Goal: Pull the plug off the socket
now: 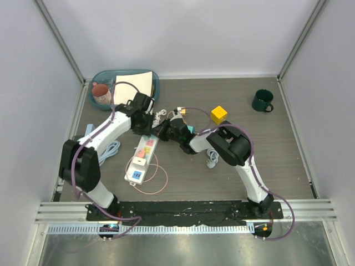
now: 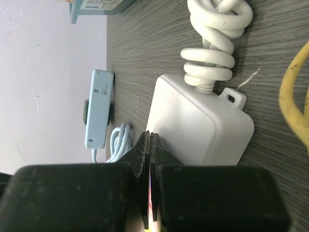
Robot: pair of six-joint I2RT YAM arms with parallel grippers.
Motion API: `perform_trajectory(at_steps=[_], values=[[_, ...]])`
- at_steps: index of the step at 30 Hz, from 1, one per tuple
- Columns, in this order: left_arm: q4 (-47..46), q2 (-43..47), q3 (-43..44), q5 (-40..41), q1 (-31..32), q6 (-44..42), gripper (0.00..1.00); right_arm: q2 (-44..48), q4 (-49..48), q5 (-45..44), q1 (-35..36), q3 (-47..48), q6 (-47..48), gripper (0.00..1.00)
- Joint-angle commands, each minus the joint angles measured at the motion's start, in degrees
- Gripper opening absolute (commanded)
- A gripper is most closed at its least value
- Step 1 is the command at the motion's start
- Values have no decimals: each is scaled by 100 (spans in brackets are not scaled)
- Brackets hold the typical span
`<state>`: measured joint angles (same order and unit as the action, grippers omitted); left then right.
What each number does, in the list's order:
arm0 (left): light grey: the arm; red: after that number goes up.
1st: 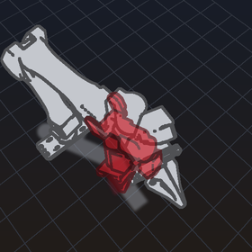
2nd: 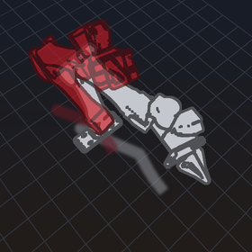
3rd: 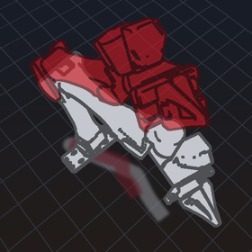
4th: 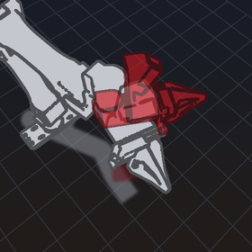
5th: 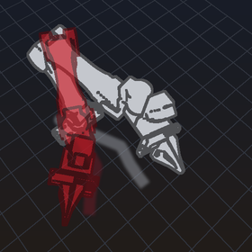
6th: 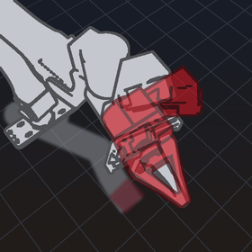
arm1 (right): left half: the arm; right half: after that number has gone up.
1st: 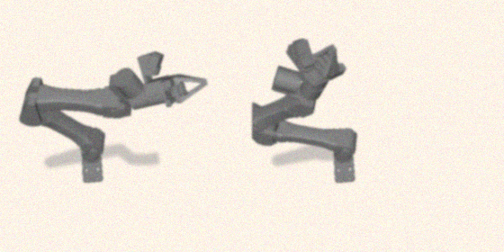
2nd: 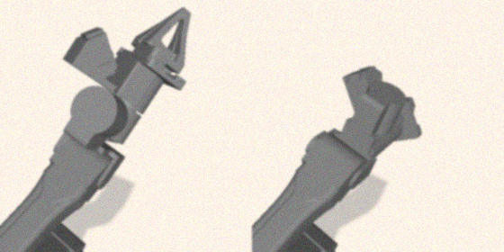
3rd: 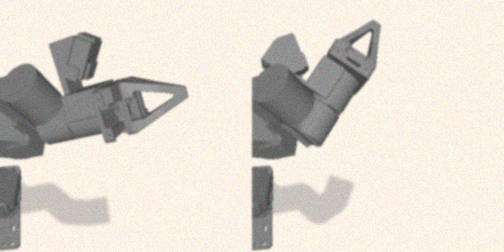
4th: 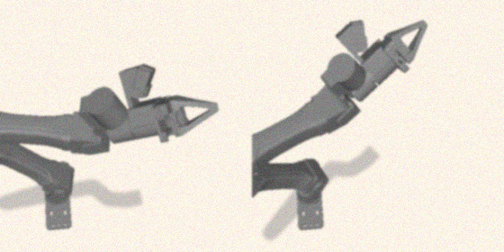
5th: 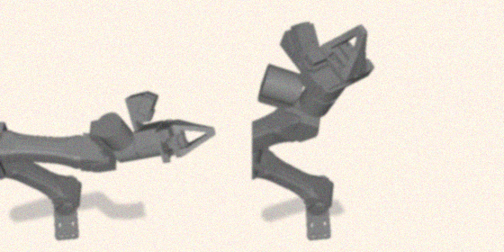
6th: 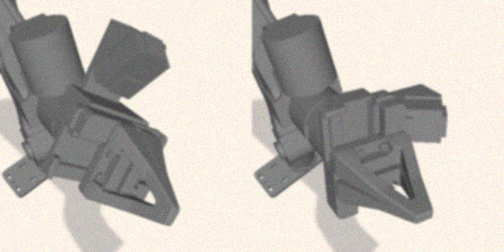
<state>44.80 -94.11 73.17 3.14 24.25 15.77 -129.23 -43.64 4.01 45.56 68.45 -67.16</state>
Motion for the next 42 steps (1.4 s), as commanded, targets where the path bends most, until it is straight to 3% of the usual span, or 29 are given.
perform_trajectory(at_steps=[1, 7, 13, 19, 24, 28, 34, 42], values=[[-181, 534, -320, 240, -69, 190, 0, -691, 2000, -630, -30, -411, 616, 1], [47, 551, 179, 152, -96, 163, 0, -543, 1895, -621, -21, -455, 765, 1], [363, 999, 699, 267, -96, 119, 0, -60, 1876, -59, -38, -16, 871, 2], [442, 1579, 629, -172, -96, 260, 0, 749, 1884, 398, -328, 405, 879, 10], [504, 1668, 690, -463, -9, 251, 0, 1565, 2377, 565, -933, 688, 1248, 24], [416, 1334, 620, -402, 386, 251, 0, 2392, 2491, 496, -1530, -126, 1327, 33], [152, 324, 830, -472, 1037, 479, 0, 4130, 2859, 65, -2147, -1490, 1827, 39], [-146, -520, 857, -867, 1732, 568, 0, 5136, 3300, -348, -2359, -1887, 2268, 44]])
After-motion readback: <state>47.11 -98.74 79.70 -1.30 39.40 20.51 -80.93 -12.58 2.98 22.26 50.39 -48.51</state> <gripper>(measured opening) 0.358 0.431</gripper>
